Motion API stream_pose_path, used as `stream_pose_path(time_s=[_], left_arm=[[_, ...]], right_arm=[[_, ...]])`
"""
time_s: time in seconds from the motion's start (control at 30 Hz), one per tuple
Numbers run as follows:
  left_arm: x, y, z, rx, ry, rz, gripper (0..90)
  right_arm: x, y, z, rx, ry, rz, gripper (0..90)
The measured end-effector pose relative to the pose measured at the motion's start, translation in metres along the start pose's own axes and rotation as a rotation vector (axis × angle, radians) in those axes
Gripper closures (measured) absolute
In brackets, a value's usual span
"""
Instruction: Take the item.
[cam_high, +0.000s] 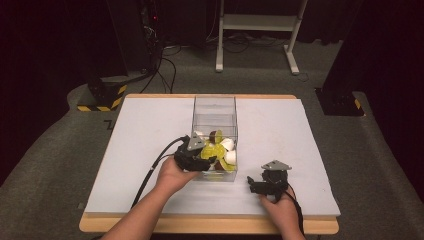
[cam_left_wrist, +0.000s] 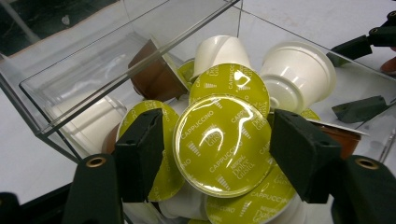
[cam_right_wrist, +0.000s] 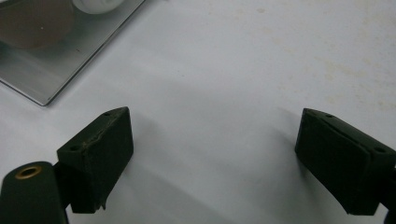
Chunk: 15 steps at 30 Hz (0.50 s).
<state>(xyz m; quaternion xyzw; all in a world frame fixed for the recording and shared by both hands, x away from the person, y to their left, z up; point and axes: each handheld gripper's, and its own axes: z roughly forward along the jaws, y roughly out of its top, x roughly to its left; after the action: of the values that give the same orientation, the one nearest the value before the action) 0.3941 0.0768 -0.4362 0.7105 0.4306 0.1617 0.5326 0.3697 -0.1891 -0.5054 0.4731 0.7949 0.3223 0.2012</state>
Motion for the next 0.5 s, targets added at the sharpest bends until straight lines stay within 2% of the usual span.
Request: stream_pose_path(time_s=[0.1, 0.13, 0.27, 0.5], left_arm=[[0.0004, 0.0018, -0.0007, 0.004, -0.008, 0.0, 32.4], [-0.0007, 0.0024, -0.0001, -0.001, -0.006, -0.013, 31.1], [-0.0021, 0.0039, 0.0025, 0.029, -0.009, -0.008, 26.0], [-0.0046, 0.0014, 0.005, 0.032, 0.006, 0.016, 27.4]], right_arm=[[0.0, 0.0, 0.0, 0.0, 0.0, 0.0, 11.3], [0.0, 0.0, 0.0, 0.0, 0.0, 0.0, 11.3], [-0.0001, 0.0, 0.0, 0.0, 0.0, 0.0, 11.3], [0.0, 0.0, 0.0, 0.0, 0.0, 0.0, 11.3]])
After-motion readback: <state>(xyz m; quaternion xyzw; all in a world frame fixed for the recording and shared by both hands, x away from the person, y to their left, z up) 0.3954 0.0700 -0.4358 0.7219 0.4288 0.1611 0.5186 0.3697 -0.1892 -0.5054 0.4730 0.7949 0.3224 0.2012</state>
